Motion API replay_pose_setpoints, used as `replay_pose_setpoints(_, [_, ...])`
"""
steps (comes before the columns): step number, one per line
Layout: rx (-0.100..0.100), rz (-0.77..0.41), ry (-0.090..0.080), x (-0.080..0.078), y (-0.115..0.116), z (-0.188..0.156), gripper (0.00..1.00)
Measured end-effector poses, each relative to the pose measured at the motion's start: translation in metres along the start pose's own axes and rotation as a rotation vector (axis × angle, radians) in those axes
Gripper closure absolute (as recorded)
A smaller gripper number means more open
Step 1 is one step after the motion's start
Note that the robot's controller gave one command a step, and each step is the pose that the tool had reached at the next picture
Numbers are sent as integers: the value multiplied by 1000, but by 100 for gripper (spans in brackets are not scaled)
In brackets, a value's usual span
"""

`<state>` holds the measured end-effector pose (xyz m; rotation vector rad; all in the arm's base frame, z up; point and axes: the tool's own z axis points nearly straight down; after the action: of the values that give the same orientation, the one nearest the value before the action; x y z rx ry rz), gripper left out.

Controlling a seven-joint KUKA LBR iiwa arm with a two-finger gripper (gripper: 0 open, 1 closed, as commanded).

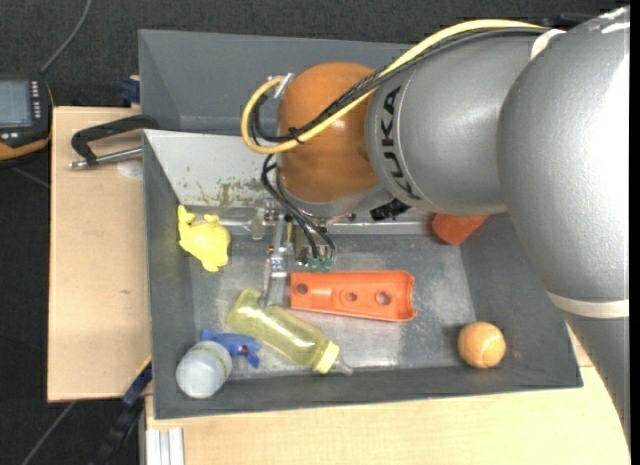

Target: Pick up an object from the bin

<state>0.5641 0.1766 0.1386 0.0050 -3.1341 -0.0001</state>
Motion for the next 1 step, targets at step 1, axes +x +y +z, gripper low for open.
replay_pose_setpoints(1, [-2,2,-8,-2,-1,-5,0])
